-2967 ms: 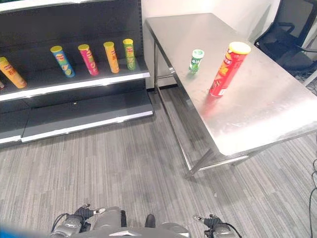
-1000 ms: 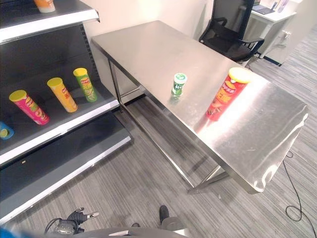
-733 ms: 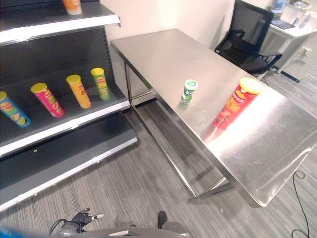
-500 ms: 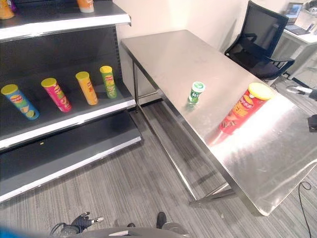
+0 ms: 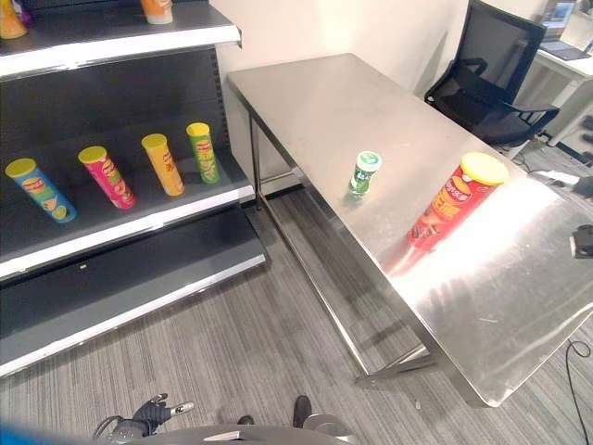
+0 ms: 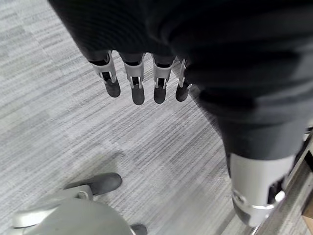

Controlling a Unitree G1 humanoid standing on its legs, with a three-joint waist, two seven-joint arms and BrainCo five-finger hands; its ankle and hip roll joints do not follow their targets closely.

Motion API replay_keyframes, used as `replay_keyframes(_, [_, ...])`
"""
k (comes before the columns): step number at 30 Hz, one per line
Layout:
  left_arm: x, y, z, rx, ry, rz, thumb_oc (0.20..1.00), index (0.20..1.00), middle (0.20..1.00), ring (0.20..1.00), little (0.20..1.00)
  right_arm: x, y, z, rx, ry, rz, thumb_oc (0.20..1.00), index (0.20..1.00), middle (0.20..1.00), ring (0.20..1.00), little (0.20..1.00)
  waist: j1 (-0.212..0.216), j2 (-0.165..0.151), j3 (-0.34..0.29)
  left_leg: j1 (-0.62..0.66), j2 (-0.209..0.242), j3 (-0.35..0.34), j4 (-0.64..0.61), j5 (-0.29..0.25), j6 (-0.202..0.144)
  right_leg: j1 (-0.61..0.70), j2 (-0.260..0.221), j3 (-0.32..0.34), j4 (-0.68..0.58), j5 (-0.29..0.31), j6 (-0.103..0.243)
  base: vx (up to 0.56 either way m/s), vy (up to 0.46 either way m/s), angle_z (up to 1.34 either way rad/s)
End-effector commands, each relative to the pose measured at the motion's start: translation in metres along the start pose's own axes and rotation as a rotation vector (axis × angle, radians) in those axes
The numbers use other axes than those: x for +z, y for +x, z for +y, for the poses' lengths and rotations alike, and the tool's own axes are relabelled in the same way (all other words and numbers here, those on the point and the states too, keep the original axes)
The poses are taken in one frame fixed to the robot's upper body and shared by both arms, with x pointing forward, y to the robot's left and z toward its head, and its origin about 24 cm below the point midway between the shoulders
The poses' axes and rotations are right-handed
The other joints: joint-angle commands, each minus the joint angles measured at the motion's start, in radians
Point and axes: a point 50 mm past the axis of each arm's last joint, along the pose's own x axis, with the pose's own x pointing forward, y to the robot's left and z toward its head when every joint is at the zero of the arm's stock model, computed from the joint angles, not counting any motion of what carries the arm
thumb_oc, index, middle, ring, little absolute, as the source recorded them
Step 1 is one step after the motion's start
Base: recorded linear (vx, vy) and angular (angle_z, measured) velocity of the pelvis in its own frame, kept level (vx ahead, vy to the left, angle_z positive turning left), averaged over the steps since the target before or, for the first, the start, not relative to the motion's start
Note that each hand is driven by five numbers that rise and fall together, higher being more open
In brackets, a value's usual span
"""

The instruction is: Put the goods on the table back onto the shelves and tidy them up.

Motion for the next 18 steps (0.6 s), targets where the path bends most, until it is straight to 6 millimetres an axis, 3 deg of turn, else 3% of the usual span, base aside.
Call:
replay_keyframes(1, [0.010,0.003,0.011,0.019,0.002,-0.030,1.000,1.000,1.000,1.000,1.000,0.036,0.015,-0.016,-0.023,-0.082,-0.125,1.000,1.000,1.000,1.000,1.000,0.034,-0.022,-0.014,0.035,0.062,0.094,0.011,-0.101,-0.063,0.059,0.015,0.013,0.017,-0.162,0.018,0.00,0.000,0.00])
replay_keyframes(18, [0.003,0.002,0.011,0.033,-0.006,-0.010,1.000,1.000,1.000,1.000,1.000,0.025,0.036,0.011,0.111,-0.347,-0.026,1.000,1.000,1.000,1.000,1.000,0.057,-0.036,-0.001,0.028,0.066,0.065,0.011,-0.090,-0.070,0.070,0.018,-0.012,0.017,-0.174,0.007,0.00,-0.014,0.04])
